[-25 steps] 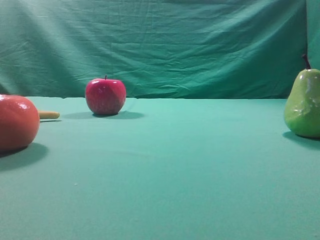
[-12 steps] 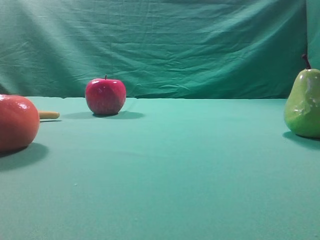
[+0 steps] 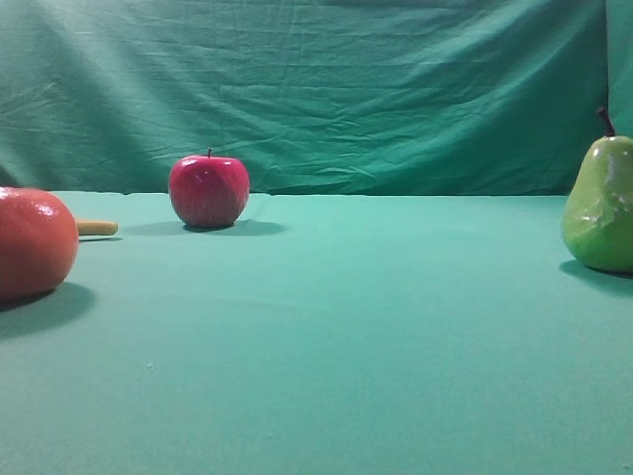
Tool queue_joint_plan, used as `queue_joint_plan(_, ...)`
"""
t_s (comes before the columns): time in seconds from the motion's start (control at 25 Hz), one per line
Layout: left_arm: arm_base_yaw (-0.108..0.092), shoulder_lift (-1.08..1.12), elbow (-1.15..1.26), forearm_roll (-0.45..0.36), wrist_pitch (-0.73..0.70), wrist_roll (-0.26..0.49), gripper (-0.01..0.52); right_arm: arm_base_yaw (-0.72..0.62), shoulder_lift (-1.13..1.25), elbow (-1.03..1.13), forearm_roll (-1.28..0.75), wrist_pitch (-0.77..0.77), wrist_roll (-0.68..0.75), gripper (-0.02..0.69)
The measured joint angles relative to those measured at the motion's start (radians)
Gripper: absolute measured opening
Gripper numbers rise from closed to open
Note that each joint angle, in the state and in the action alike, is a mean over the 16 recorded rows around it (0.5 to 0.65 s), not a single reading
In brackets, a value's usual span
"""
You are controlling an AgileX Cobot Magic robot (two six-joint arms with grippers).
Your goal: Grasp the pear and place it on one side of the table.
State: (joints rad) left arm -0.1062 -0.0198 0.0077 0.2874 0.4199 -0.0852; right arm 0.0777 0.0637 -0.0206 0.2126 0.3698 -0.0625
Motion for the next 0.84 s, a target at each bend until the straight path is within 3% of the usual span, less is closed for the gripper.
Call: queue_joint_plan(0.84, 0.000, 0.000, 0.000, 0.000, 0.000, 0.000, 0.000, -0.011, -0.072, 0.047, -0.085, 0.039, 0.012, 0.000)
